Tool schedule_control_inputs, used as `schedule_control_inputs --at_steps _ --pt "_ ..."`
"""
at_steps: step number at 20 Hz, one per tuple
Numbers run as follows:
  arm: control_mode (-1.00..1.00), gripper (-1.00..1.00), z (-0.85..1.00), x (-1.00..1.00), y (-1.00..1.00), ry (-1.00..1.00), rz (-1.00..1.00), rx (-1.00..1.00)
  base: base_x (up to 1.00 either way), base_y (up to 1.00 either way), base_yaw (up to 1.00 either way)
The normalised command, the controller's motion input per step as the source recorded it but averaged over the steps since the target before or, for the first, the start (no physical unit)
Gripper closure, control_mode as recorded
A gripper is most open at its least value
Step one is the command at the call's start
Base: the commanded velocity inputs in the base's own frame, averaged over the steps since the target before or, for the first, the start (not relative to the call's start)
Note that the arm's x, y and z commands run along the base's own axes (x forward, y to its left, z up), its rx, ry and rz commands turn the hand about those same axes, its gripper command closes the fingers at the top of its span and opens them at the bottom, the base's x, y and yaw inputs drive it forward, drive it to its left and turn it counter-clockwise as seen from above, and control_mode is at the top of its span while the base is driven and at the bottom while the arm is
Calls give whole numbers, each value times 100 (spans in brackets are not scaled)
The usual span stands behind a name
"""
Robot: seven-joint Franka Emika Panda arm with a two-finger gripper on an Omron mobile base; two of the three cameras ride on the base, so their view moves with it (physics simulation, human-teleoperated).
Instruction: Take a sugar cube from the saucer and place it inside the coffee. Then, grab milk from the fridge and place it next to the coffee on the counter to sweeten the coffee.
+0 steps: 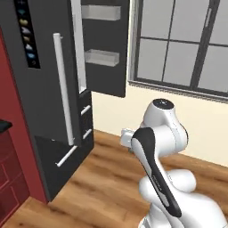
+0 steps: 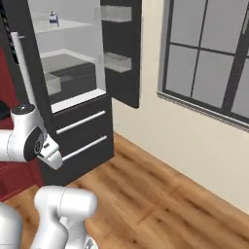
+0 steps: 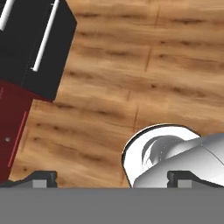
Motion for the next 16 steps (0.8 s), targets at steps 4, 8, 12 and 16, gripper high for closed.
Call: schedule_control_inputs --at_steps 4,8,12,16 --pt "100 -100 0 0 0 0 0 0 100 -68 42" --pt "100 -100 0 0 0 0 0 0 100 -70 41" --pt "100 -100 0 0 0 0 0 0 100 -61 43" --pt "100 -100 0 0 0 0 0 0 100 -49 44"
